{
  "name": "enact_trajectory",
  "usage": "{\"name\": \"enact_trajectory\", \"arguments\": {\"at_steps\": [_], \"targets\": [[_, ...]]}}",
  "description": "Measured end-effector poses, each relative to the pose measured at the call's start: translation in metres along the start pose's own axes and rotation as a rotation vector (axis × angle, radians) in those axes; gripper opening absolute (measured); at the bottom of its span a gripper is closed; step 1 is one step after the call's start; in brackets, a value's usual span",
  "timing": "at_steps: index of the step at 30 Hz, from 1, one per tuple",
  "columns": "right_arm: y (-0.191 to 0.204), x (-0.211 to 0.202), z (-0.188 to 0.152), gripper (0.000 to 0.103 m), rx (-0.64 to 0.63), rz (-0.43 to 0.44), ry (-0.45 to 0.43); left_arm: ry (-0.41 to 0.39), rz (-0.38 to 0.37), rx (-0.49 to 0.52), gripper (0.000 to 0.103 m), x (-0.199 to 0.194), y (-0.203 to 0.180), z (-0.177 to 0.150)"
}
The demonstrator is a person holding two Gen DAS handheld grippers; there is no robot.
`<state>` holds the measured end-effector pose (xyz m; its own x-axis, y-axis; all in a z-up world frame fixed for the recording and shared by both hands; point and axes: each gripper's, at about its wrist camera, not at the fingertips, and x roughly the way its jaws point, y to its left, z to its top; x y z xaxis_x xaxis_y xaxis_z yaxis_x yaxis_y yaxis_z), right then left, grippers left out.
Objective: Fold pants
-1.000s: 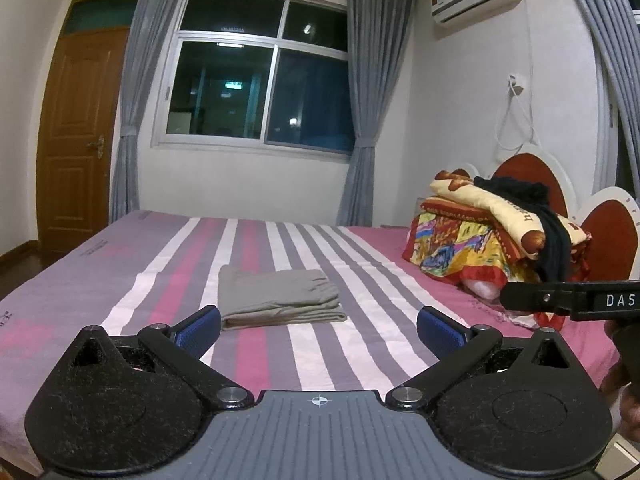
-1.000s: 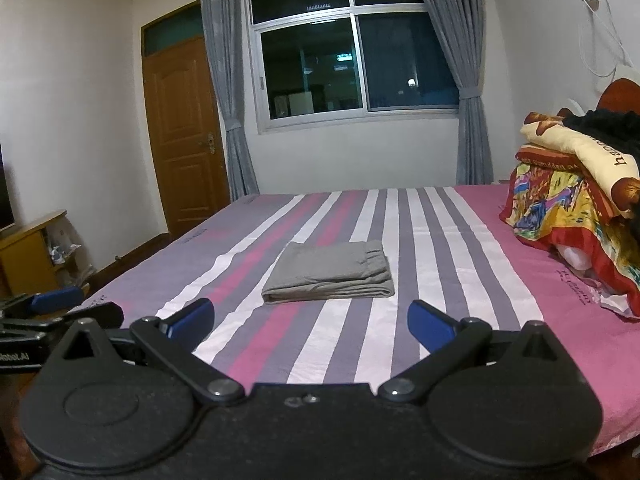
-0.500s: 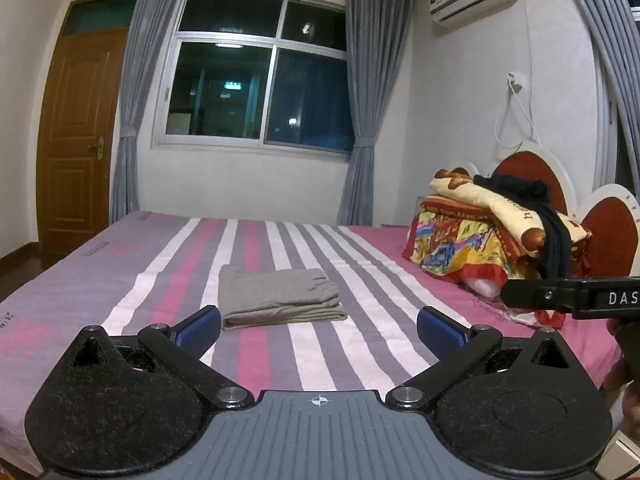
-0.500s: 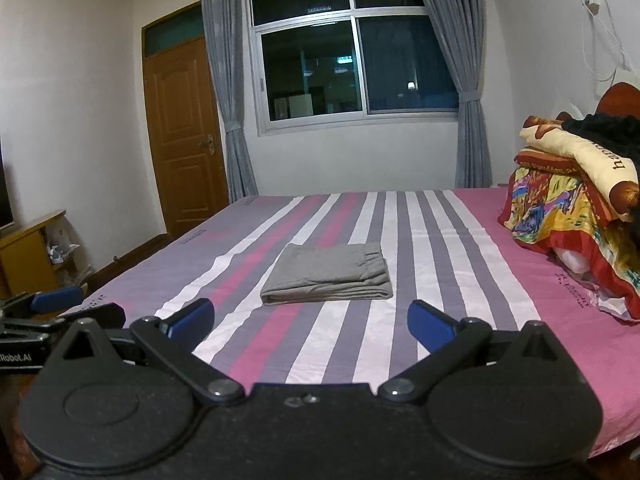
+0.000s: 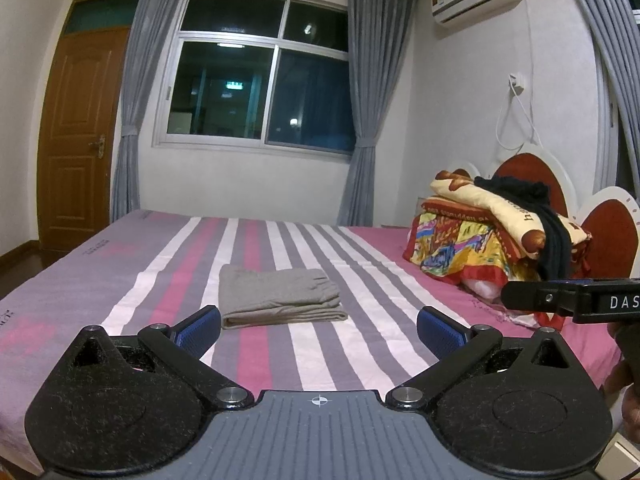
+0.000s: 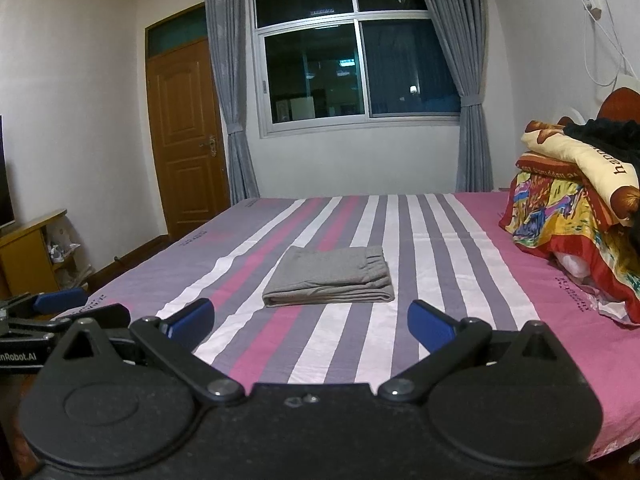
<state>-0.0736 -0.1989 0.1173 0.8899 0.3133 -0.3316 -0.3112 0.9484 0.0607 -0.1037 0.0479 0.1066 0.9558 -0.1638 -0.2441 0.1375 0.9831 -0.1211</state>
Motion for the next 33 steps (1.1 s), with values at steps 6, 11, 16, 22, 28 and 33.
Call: {"name": "enact_trajectory", "arguments": {"at_steps": [6,11,16,22,28,33], "targets": [[0.001,-0.0001,-0.0005,0.103,-0.001,-0.001,0.002,-0.001,0.002,0.0,0.103,0.0,-0.0012,0.0],[0.0001,-0.0005,-0.0002,0.103,-0.002,0.0,0.002,-0.001,0.0,0.0,0.103,0.0,-0.0016,-0.0001],[-0.0016,-0.0014,-0.0001,0.103,-0.004,0.005,0.001,-0.002,0.0,0.001,0.103,0.0001,-0.0008,-0.0009],[-0.001,-0.0014,-0.0002,0.103,-0.004,0.005,0.001,-0.003,0.0,0.001,0.103,0.0001,-0.0001,-0.0013],[-0.0002,-0.0015,-0.0005,0.103,-0.005,0.005,0.001,-0.002,0.0,0.004,0.103,0.0002,-0.0007,-0.0014],[-0.0014,-0.0012,-0.0003,0.103,-0.007,0.008,0.001,-0.003,0.0,0.004,0.103,0.0003,-0.0015,-0.0017]]}}
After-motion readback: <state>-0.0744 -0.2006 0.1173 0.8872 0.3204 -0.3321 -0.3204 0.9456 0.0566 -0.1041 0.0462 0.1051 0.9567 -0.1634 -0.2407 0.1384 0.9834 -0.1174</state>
